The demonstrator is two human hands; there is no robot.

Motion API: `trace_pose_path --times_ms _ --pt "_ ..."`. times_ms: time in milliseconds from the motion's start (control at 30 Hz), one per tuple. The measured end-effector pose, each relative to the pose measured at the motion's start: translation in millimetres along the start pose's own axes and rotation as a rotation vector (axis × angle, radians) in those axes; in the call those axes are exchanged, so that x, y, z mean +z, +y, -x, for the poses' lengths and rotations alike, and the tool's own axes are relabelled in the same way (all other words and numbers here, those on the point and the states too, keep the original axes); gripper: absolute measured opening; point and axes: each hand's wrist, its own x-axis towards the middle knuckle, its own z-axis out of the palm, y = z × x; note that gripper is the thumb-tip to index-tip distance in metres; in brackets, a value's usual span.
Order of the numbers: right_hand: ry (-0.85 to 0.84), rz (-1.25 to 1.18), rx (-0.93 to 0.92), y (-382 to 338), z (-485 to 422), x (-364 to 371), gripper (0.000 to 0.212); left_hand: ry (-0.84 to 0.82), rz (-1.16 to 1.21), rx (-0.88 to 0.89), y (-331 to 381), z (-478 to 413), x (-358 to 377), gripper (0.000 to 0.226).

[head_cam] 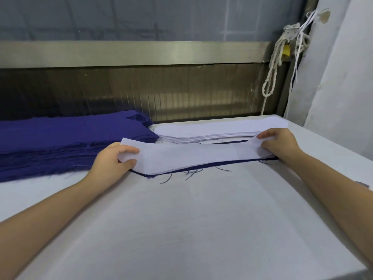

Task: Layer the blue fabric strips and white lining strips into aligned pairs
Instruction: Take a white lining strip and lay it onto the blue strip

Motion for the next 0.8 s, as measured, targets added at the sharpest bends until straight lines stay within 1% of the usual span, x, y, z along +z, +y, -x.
trace_pose_path --times_ms 200,433,600,800 --pt "-0.019 0.076 -0.004 3.3 -0.9 1.9 0.029 0.018 -0.019 0.031 1.2 0.5 -0.4 0.026" --pt "0.089 0.018 -0.022 -1.0 -1.5 -2.7 0.036 0.048 -0.007 0.091 5.4 1.2 -1.6 0.027" --pt "0.044 0.064 0.021 1.4 -1.6 -2.9 0.035 0.006 -0.086 0.140 6.8 0.7 -2.6 0.027" --pt "0.020 0.110 0.038 3.4 -2.3 -2.6 0.038 -0.027 -0.083 0.105 4.1 0.2 -0.6 0.027"
